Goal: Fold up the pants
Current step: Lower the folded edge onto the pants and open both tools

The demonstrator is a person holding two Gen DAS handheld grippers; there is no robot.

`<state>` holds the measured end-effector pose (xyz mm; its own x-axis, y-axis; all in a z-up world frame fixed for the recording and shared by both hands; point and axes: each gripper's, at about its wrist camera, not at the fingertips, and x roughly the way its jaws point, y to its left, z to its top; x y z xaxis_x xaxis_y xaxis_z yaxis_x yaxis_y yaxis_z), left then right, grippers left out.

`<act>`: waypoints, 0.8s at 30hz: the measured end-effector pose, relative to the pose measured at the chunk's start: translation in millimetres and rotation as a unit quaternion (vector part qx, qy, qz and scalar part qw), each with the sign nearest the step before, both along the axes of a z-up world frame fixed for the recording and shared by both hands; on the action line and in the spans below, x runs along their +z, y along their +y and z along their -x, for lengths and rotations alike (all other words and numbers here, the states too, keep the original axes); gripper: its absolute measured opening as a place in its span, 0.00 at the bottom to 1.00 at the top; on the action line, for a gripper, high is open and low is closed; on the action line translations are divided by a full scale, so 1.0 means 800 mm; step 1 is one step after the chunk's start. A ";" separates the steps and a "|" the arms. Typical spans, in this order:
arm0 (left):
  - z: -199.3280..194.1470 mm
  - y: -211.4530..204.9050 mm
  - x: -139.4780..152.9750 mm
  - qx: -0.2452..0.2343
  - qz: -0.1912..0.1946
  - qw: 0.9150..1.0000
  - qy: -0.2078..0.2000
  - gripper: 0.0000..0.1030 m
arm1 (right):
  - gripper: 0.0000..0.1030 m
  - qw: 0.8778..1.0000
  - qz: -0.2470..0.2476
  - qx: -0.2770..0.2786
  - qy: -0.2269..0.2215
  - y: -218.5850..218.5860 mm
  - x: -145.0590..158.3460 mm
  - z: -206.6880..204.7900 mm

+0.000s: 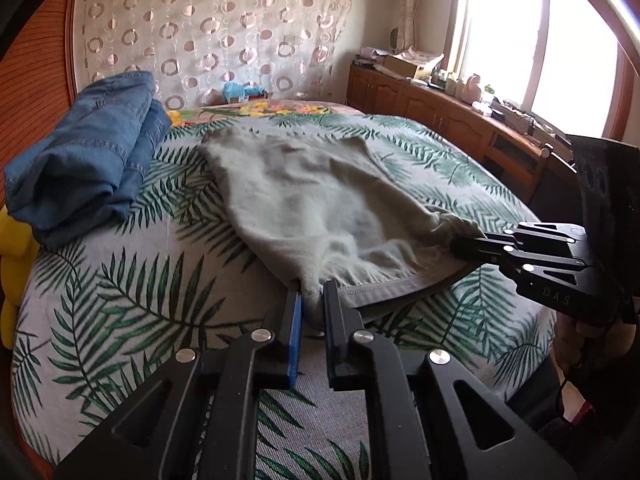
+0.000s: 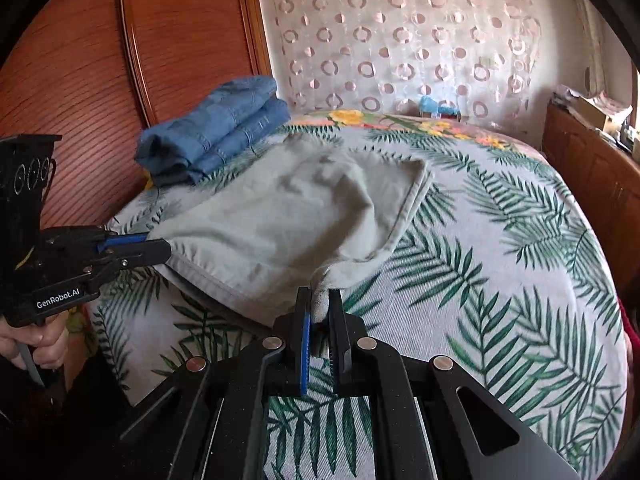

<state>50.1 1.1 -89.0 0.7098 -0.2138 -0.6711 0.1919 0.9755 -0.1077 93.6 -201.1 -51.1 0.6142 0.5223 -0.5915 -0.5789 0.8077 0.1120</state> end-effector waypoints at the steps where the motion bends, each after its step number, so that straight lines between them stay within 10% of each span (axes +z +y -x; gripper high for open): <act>1: 0.001 -0.001 -0.003 0.001 -0.004 1.000 0.002 0.10 | 0.07 1.000 0.002 0.000 0.001 -0.001 0.001 0.000; 12: 0.002 0.000 -0.021 0.012 -0.005 1.000 0.022 0.12 | 0.07 1.000 -0.001 -0.008 0.016 -0.002 0.001 0.000; 24: -0.002 0.014 -0.026 0.035 0.003 0.999 0.019 0.40 | 0.26 0.999 -0.001 -0.036 0.020 -0.002 -0.008 -0.005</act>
